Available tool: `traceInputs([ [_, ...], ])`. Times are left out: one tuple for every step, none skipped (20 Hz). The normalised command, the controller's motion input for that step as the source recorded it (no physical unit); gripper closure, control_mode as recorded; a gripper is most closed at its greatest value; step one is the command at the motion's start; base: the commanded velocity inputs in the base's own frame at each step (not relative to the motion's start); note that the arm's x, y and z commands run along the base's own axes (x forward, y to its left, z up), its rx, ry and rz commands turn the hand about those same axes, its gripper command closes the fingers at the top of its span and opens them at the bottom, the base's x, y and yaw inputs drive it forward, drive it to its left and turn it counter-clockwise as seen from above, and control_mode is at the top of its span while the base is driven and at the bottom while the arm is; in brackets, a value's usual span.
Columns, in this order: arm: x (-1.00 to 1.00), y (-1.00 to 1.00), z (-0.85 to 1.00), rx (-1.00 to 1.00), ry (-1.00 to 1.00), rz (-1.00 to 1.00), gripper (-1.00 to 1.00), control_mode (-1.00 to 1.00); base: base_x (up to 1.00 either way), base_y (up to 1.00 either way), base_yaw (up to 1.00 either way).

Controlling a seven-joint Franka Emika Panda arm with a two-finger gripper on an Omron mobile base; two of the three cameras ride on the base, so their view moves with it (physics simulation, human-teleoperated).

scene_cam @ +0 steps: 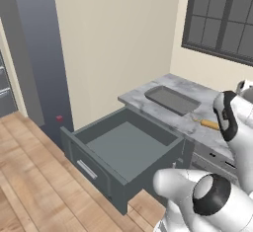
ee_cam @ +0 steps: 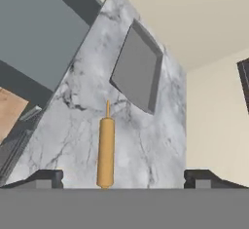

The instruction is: Pick the rolling pin from the drawer and place it on the counter.

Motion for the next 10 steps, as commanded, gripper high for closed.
traceInputs([
  [-0.71, 1.00, 0.59, -0.14, 0.00, 0.11, -1.00, -1.00, 0.00, 0.00, 0.00],
  [-0.72, 1.00, 0.56, -0.13, 0.04, 0.11, -1.00, -1.00, 0.00, 0.00, 0.00],
  [-0.71, 1.00, 0.56, -0.13, 0.07, 0.11, -1.00, -1.00, 0.00, 0.00, 0.00],
  [-0.72, 1.00, 0.49, -0.12, 0.09, 0.10, -1.00, -1.00, 0.00, 0.00, 0.00],
  [-0.74, 1.00, 0.44, -0.11, 0.10, 0.10, -1.00, -1.00, 0.00, 0.00, 0.00],
  [-0.74, 1.00, 0.31, -0.10, 0.12, 0.10, -1.00, -1.00, 0.00, 0.00, 0.00],
  [-0.74, 1.00, 0.24, -0.09, 0.12, 0.10, -1.00, -1.00, 0.00, 0.00, 0.00],
  [-0.71, 1.00, 0.17, -0.07, 0.09, 0.10, -1.00, -1.00, 0.00, 0.00, 0.00],
  [-0.71, 1.00, 0.14, -0.05, 0.05, 0.10, -1.00, -1.00, 0.00, 0.00, 0.00],
  [-0.69, 1.00, 0.09, -0.05, 0.02, 0.10, -1.00, -1.00, 0.00, 0.00, 0.00],
])
